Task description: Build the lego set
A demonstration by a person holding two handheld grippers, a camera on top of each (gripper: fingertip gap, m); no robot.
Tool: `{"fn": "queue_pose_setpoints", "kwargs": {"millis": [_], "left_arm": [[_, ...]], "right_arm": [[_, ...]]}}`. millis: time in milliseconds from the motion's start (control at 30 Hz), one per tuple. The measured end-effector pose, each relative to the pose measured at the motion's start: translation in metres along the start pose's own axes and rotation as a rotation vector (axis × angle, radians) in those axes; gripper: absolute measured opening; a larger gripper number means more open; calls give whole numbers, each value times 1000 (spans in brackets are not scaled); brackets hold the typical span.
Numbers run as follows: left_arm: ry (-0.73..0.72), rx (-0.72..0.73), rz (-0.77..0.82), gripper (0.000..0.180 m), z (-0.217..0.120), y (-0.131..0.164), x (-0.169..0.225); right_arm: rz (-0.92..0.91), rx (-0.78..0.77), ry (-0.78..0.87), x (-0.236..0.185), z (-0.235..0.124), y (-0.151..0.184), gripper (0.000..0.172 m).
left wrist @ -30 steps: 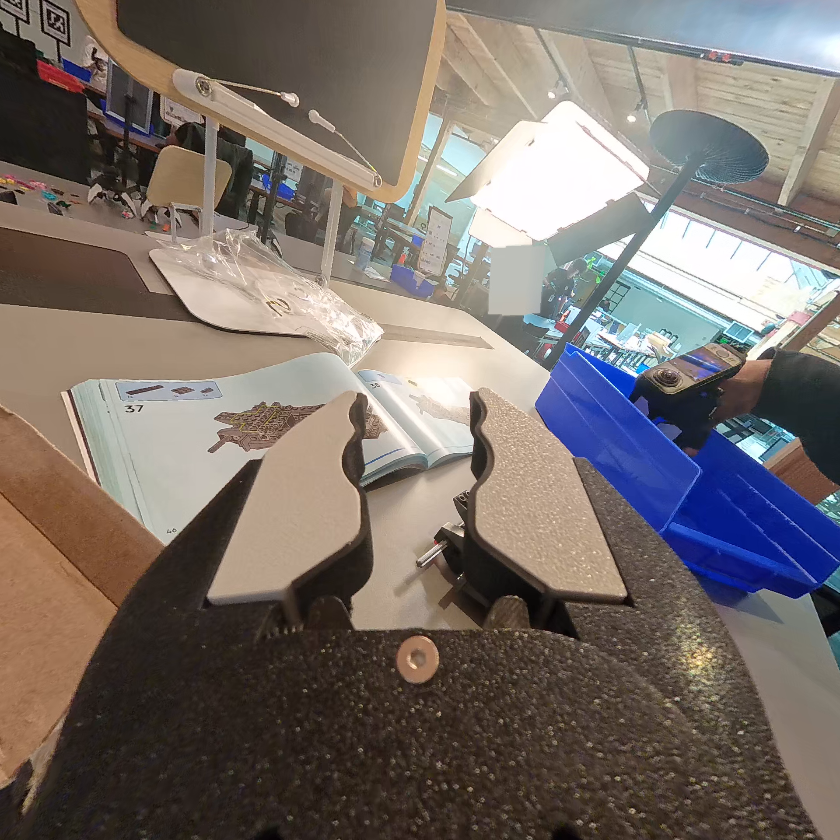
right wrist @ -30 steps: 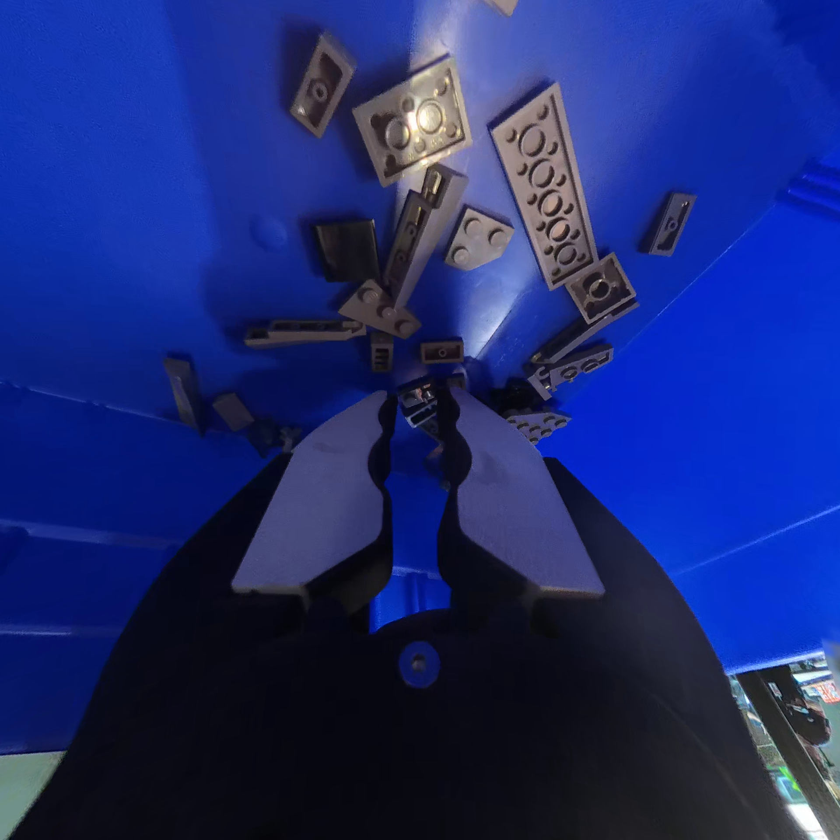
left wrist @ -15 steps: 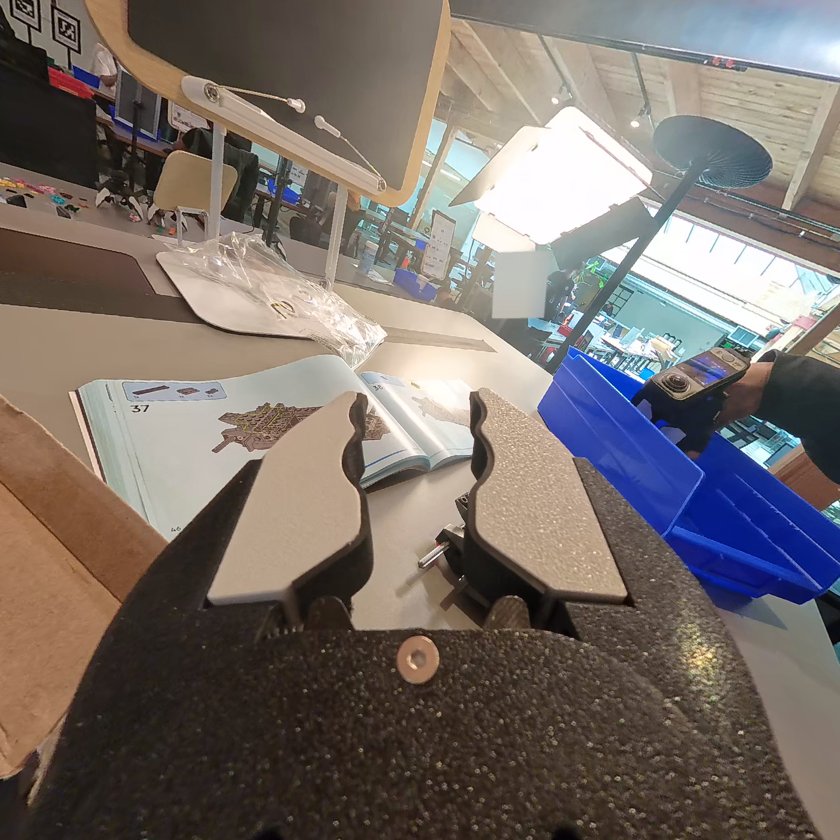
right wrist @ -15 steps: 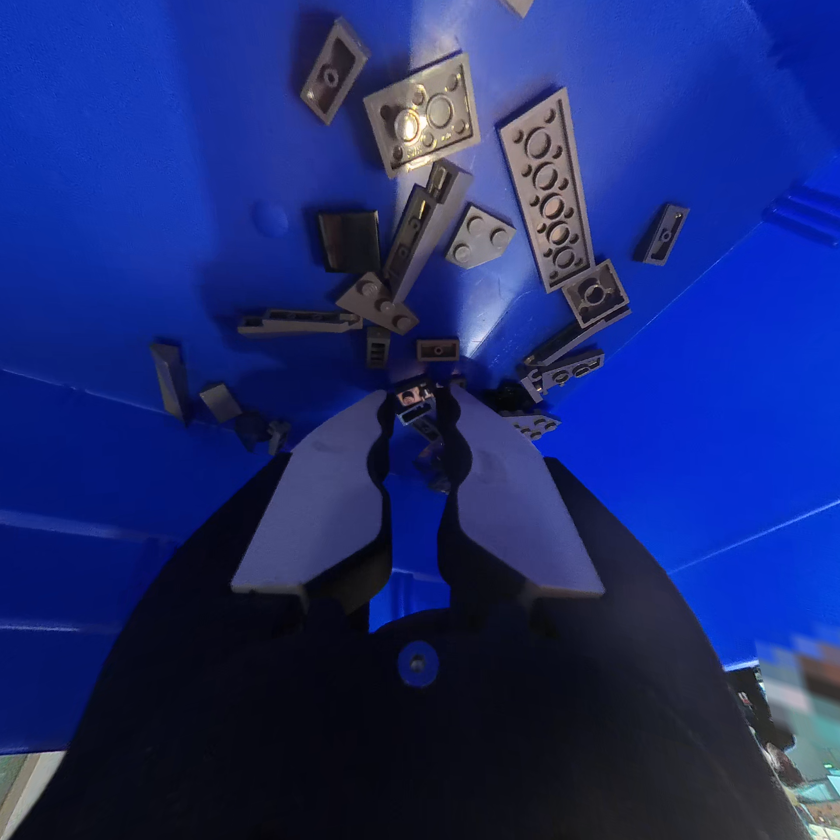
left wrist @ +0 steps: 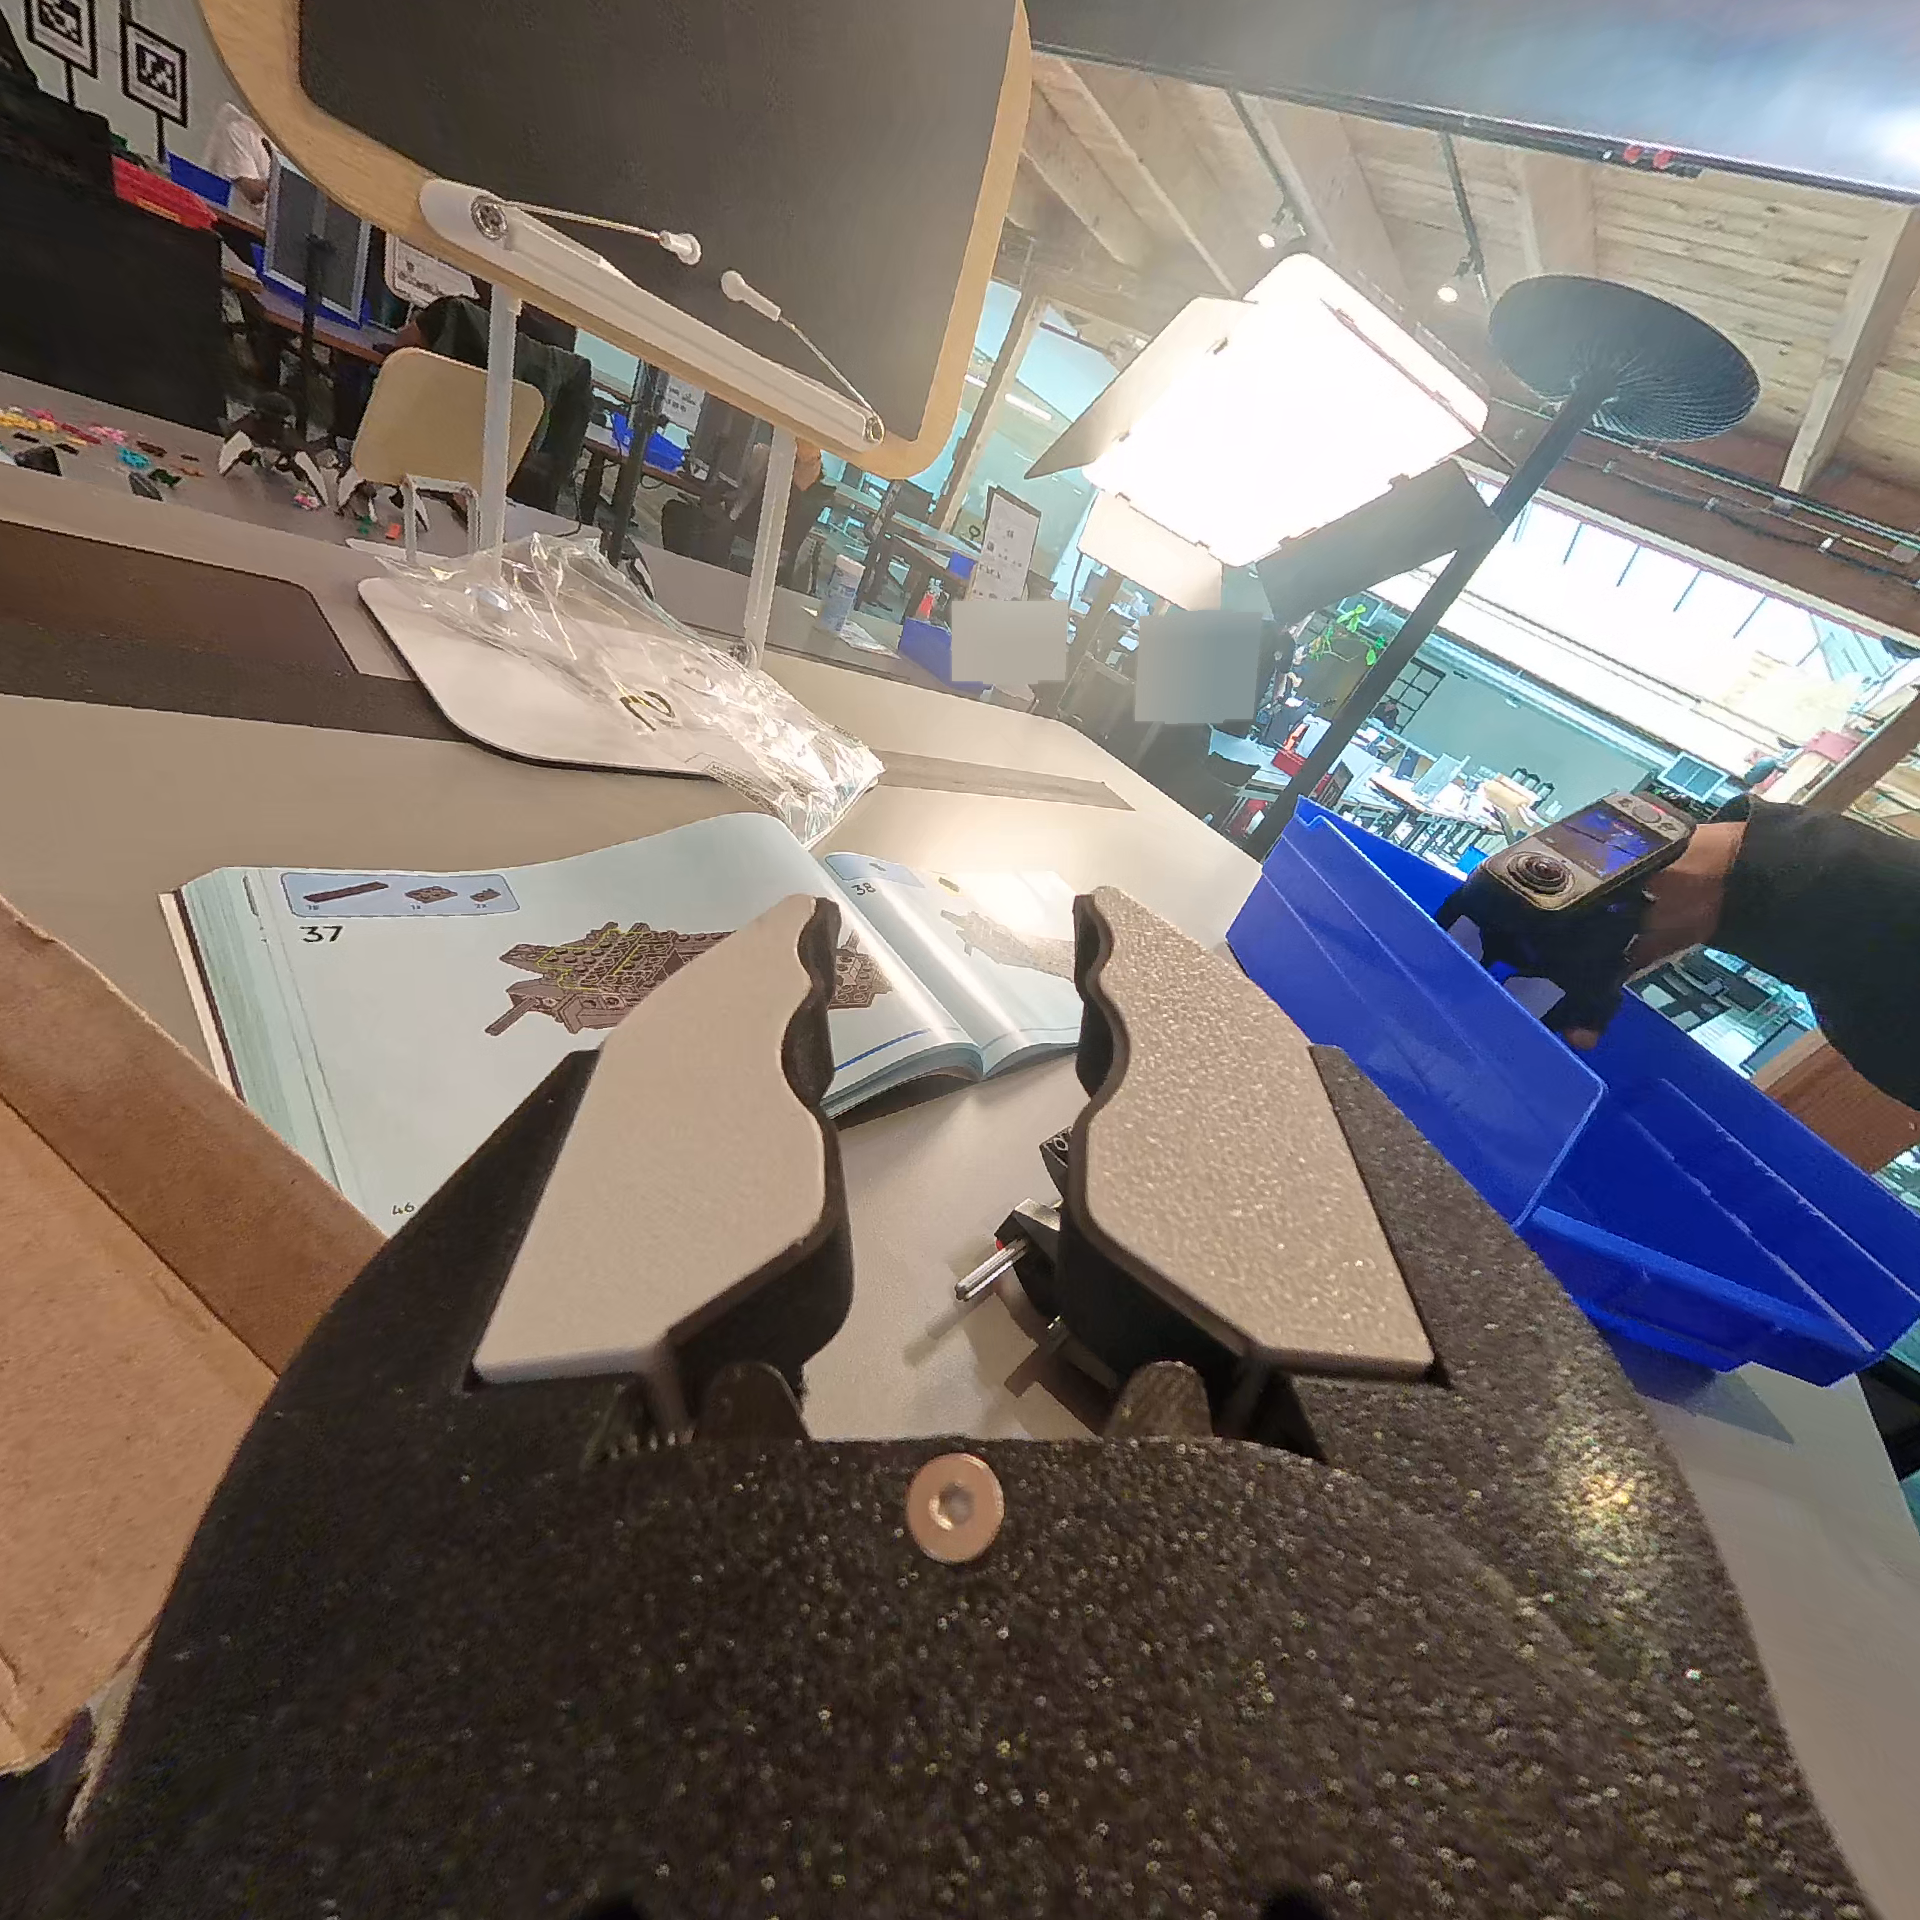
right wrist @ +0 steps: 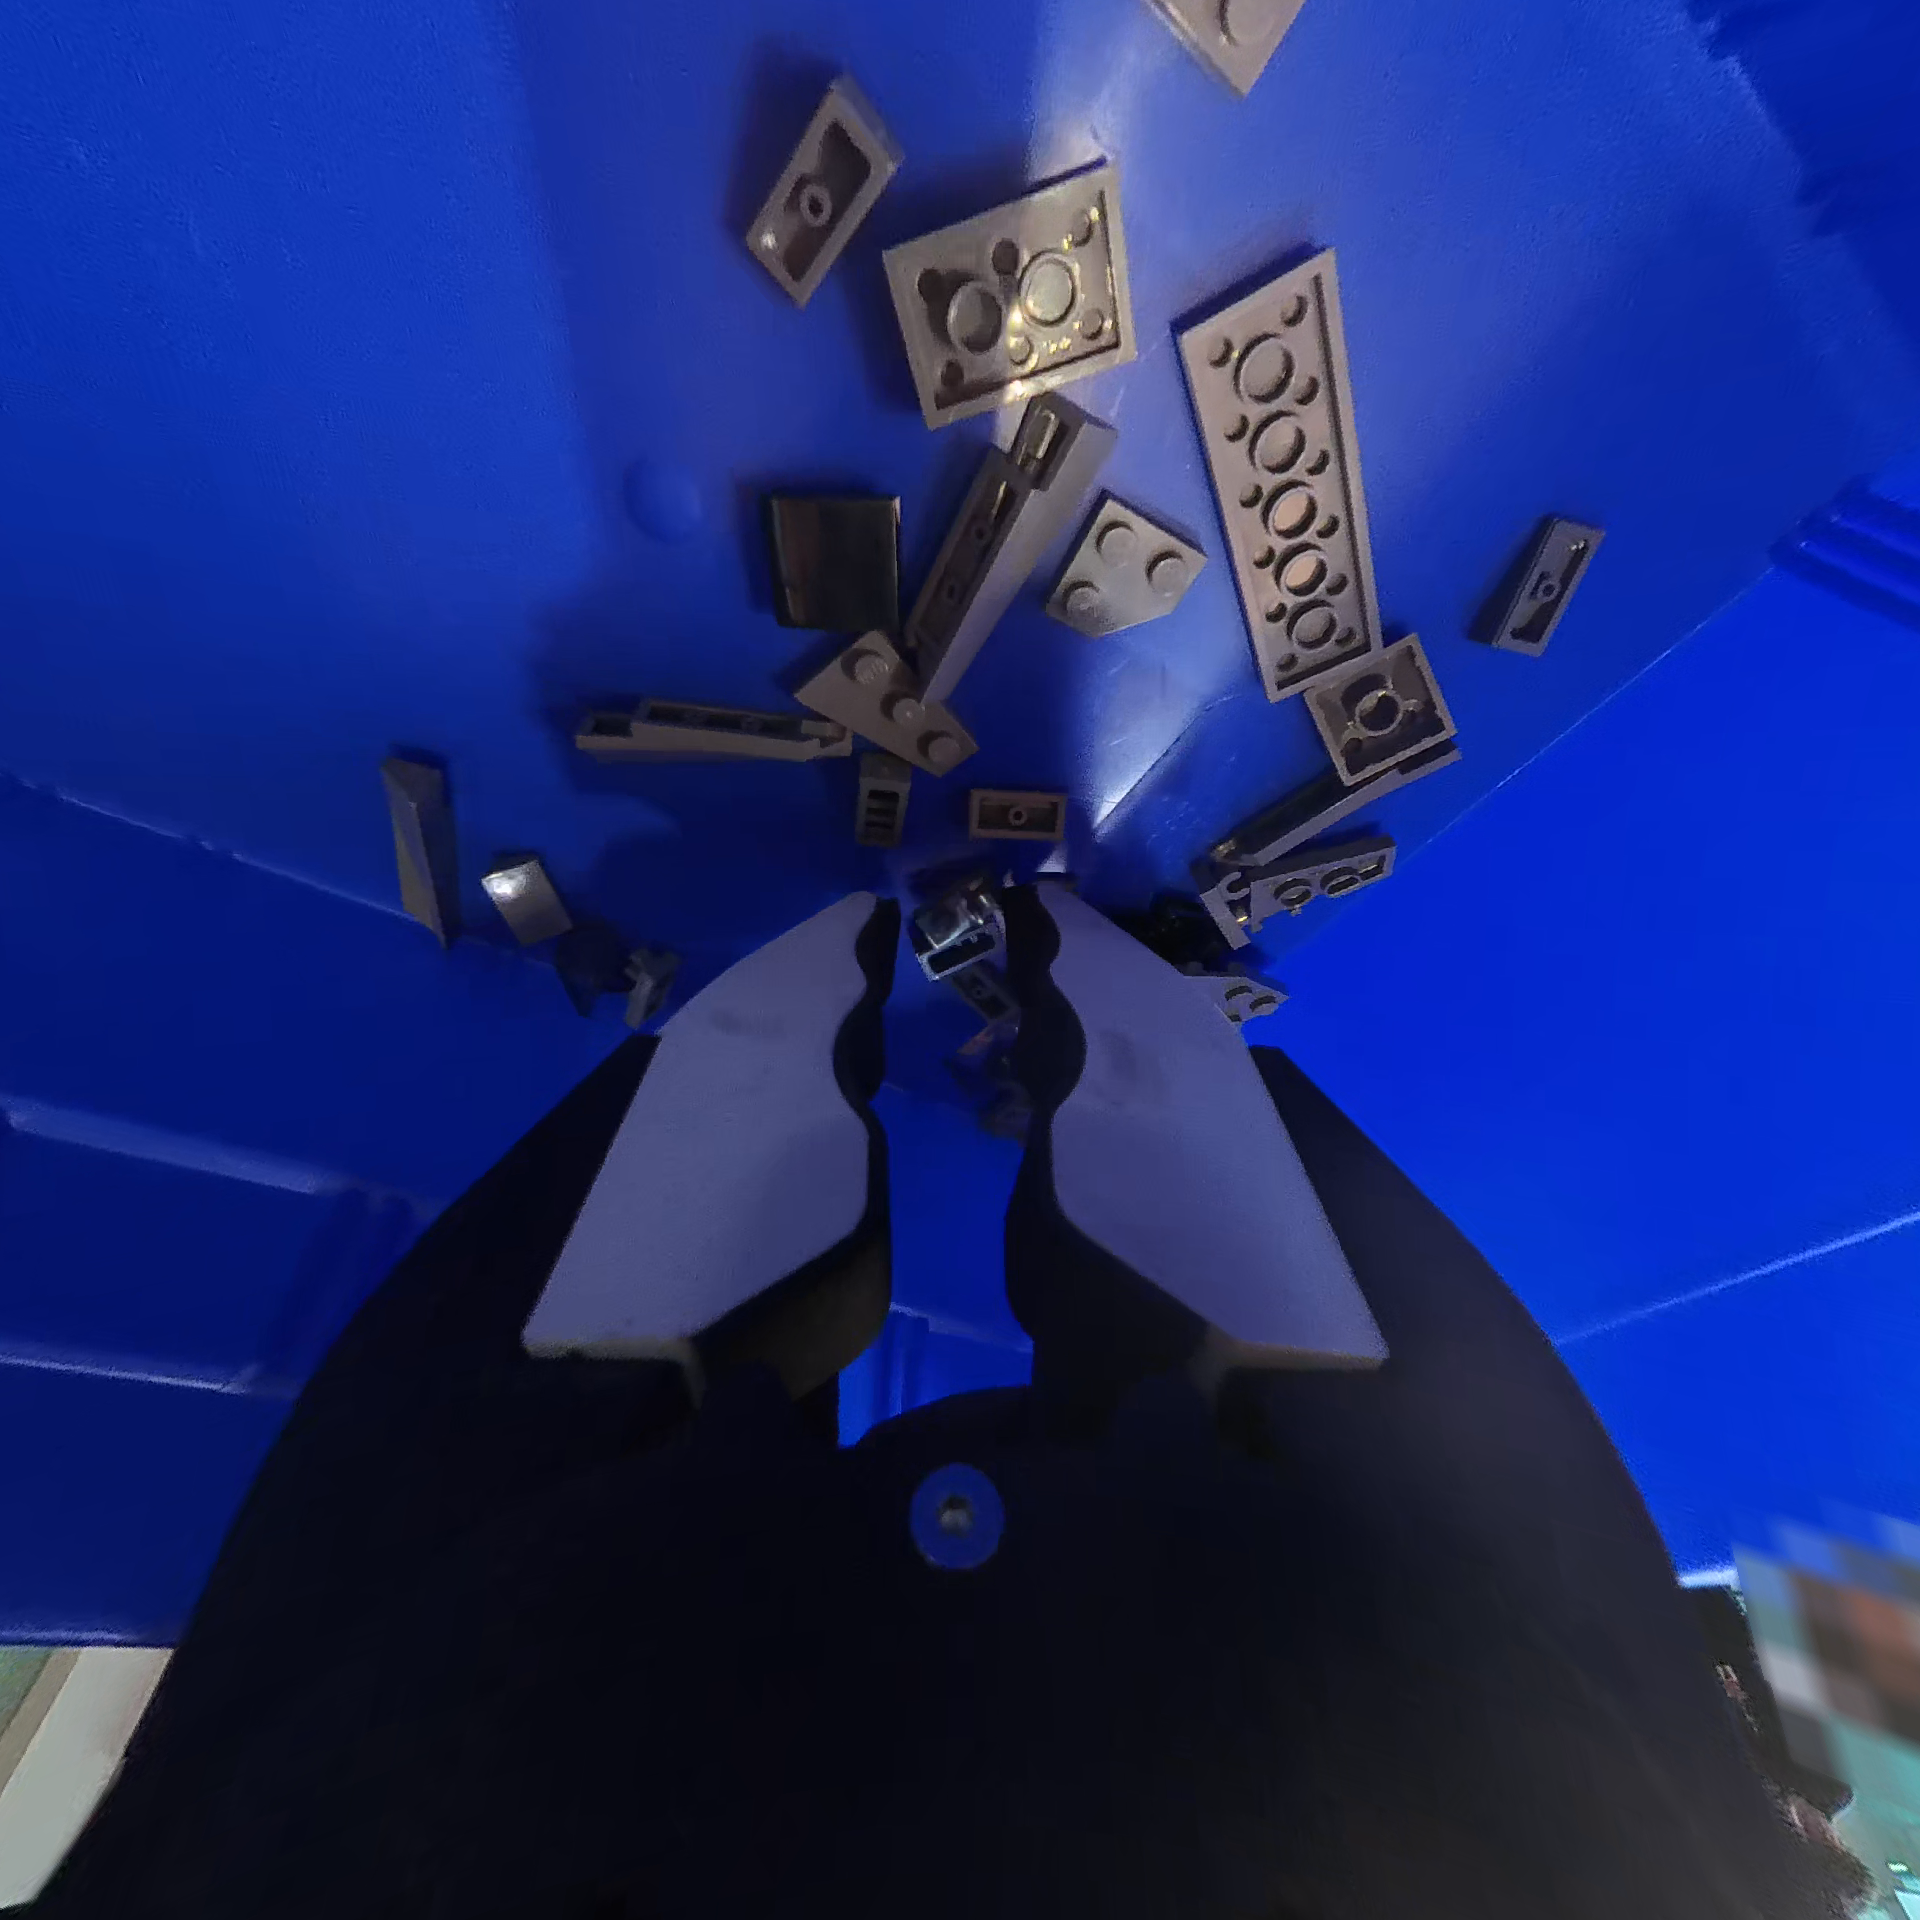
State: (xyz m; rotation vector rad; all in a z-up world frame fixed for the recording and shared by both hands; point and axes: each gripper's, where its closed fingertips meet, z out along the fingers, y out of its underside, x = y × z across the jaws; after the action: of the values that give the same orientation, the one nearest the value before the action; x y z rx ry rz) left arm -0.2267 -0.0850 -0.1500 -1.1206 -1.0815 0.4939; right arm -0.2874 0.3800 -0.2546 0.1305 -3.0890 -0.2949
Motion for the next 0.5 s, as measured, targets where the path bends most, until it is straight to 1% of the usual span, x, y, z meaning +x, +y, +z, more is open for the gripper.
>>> {"fn": "queue_pose_setpoints", "kwargs": {"millis": [367, 433, 500], "left_arm": [[4, 0, -4, 44, 0, 0, 0], [5, -2, -4, 44, 0, 0, 0], [5, -4, -4, 44, 1, 1, 0]], "right_arm": [[19, 19, -2, 6, -3, 1, 22], [63, 27, -3, 9, -5, 1, 22], [170, 2, -28, 10, -5, 6, 19]]}}
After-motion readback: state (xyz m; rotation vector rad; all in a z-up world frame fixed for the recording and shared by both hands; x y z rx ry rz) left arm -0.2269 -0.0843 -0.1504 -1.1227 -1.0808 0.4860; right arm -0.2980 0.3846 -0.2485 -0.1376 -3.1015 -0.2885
